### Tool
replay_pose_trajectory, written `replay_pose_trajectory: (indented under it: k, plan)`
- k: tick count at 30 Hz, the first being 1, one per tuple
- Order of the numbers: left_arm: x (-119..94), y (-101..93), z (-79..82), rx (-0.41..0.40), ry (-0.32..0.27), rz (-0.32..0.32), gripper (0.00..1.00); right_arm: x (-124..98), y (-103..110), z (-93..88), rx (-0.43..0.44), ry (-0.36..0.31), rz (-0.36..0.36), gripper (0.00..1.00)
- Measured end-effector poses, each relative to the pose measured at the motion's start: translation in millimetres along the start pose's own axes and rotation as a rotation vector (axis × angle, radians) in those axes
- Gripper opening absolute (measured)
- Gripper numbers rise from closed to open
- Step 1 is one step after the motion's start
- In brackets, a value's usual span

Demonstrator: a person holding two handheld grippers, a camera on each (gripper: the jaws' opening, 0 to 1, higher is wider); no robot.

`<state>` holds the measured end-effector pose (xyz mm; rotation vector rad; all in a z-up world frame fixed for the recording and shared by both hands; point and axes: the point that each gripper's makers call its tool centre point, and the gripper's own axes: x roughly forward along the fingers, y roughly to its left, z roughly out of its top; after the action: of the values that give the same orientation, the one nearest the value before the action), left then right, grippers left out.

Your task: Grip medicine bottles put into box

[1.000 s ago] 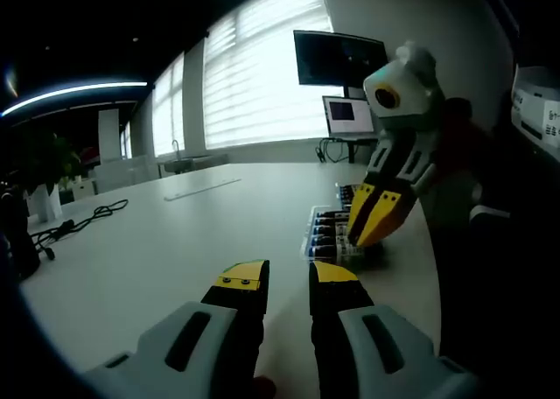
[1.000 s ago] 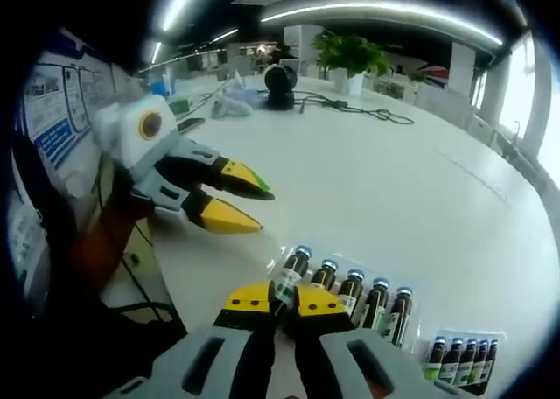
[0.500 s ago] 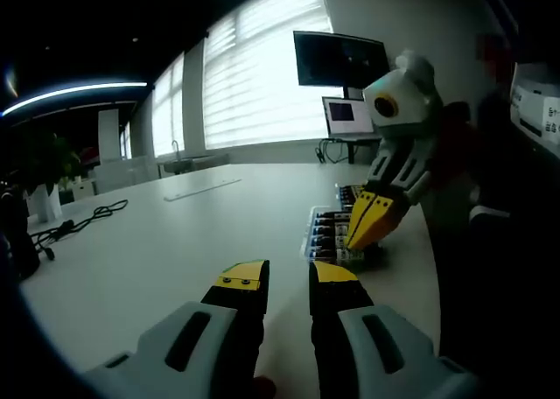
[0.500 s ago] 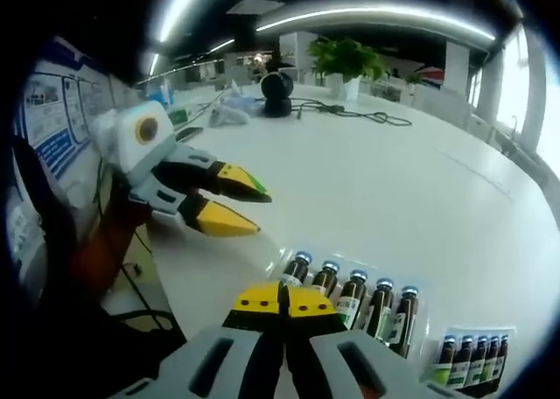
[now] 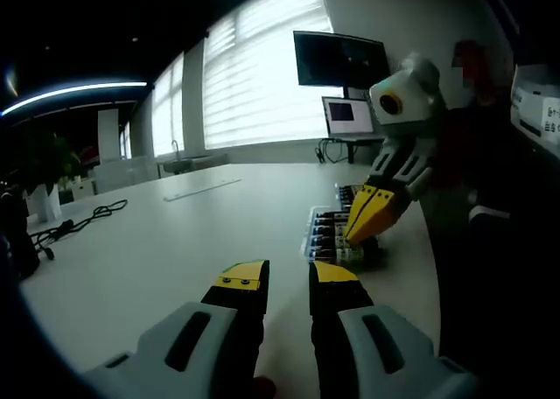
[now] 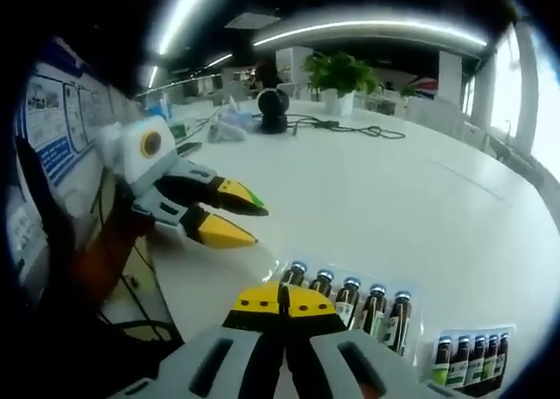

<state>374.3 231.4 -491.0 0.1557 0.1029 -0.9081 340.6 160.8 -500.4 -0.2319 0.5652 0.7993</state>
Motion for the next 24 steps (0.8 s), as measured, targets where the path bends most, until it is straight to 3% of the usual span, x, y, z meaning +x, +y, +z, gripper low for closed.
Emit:
replay_pose_trajectory:
  k: [24]
  plan:
    - [-0.9, 6.7, 1.3, -0.001, 0.001, 0.02, 0.12, -10.9, -13.8, 12.9, 0.0, -0.099, -0.004, 0.0]
